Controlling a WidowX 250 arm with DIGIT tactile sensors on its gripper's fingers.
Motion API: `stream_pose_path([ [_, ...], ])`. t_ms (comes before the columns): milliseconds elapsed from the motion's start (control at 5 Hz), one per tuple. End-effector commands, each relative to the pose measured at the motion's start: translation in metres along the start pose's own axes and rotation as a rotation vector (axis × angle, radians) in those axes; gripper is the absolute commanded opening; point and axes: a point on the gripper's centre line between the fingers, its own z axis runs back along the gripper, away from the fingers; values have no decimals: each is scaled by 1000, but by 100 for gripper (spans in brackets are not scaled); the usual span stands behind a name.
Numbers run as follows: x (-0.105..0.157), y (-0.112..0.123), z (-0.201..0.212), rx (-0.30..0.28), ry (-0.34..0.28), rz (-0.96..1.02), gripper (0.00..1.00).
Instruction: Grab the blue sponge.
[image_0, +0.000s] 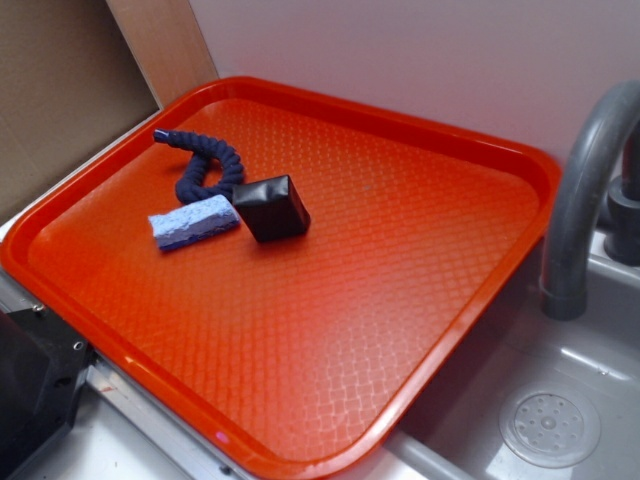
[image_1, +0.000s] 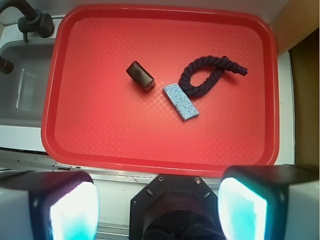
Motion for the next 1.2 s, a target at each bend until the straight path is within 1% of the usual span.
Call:
stream_pose_path([
  [0,0,0,0,0,0,0,100],
  [200,4,9,-20,3,-39,-110,100],
  [400,12,24,-44,-32,-46,-178,100],
  [600,26,39,-74,-30,-45,-211,100],
  [800,42,56,-109,-6,12,-201,100],
  [1000,50,62,-139,69,40,-196,100],
])
